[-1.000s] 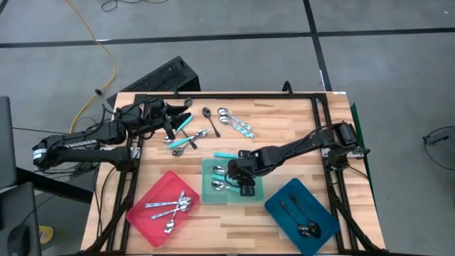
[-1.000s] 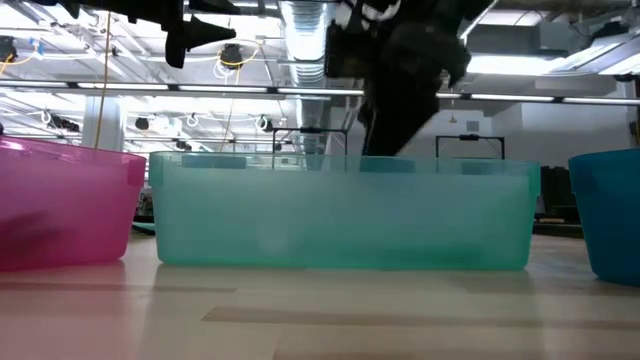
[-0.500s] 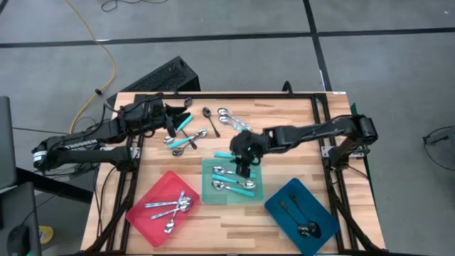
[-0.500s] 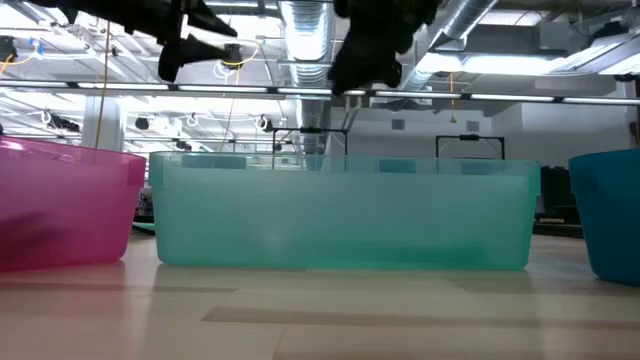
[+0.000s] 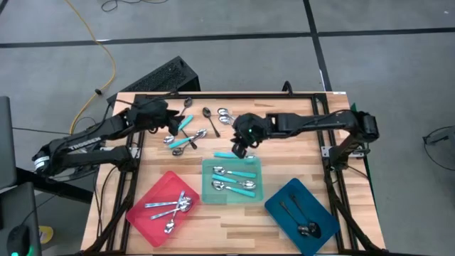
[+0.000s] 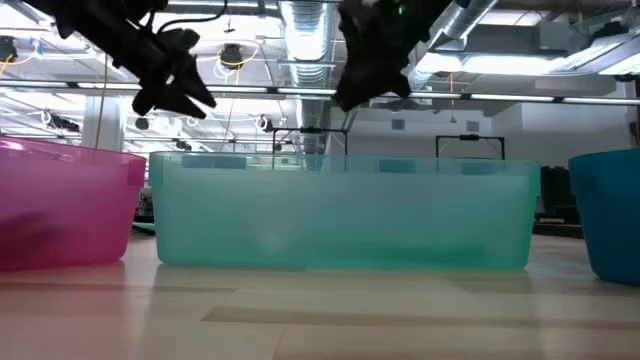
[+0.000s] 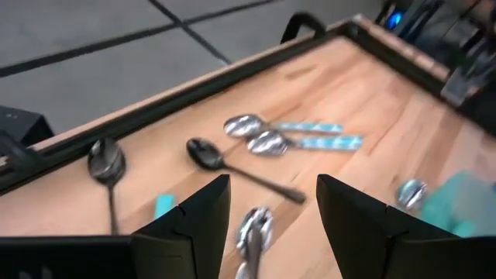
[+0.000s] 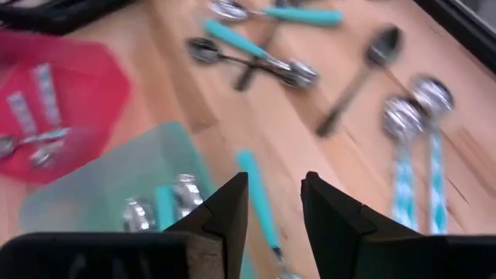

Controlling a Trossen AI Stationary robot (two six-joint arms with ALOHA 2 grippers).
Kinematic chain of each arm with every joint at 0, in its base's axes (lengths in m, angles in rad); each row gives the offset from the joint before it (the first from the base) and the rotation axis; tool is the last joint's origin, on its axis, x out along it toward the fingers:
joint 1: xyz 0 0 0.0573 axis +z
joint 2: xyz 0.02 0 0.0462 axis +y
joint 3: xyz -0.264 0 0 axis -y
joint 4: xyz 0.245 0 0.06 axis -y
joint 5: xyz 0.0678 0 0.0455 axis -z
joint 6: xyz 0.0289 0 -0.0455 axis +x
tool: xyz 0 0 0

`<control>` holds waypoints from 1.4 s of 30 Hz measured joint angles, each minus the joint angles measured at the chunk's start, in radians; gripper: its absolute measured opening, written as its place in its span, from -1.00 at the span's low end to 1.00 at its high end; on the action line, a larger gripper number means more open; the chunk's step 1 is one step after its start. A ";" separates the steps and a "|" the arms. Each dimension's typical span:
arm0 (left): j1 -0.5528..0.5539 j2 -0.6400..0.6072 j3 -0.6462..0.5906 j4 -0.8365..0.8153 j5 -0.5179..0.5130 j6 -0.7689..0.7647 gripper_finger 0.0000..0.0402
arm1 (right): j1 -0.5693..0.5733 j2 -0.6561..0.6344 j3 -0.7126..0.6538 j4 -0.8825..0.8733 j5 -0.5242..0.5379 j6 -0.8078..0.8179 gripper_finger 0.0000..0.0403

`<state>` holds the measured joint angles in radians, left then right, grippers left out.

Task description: Sort silverware by color (type)

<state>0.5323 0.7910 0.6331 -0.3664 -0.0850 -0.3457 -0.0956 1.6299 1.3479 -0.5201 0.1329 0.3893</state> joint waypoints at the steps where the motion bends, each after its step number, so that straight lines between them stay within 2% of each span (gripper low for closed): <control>1: 0.004 0.009 0.000 -0.005 0.003 0.013 -0.10 | -0.016 0.002 0.000 -0.027 0.000 0.023 -0.30; 4: 0.009 0.042 0.000 -0.031 0.013 0.057 -0.10 | -0.056 0.006 -0.001 -0.091 0.006 0.048 -0.30; 12: 0.008 0.148 0.000 -0.036 0.069 0.072 -0.10 | -0.152 0.060 -0.001 -0.090 0.010 0.001 -0.30; 18: 0.008 0.218 0.000 -0.022 0.081 0.072 -0.10 | -0.250 0.080 -0.001 -0.082 -0.036 -0.028 -0.30; 25: 0.008 0.273 0.000 0.044 0.080 -0.012 -0.10 | -0.329 0.100 -0.002 -0.016 -0.049 -0.083 -0.30; 33: 0.009 0.275 0.000 0.055 0.047 -0.052 -0.10 | -0.361 0.097 -0.001 -0.004 -0.075 -0.111 -0.30; 39: 0.009 0.275 0.000 0.059 0.061 -0.059 -0.10 | -0.370 0.097 -0.001 0.122 -0.223 -0.152 -0.30; 42: 0.009 0.274 0.000 0.081 0.067 -0.060 -0.10 | -0.346 0.097 -0.001 0.129 -0.281 -0.156 -0.30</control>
<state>0.5411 1.0654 0.6328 -0.2856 -0.0181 -0.4053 -0.4419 1.7267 1.3472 -0.3914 -0.1484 0.2337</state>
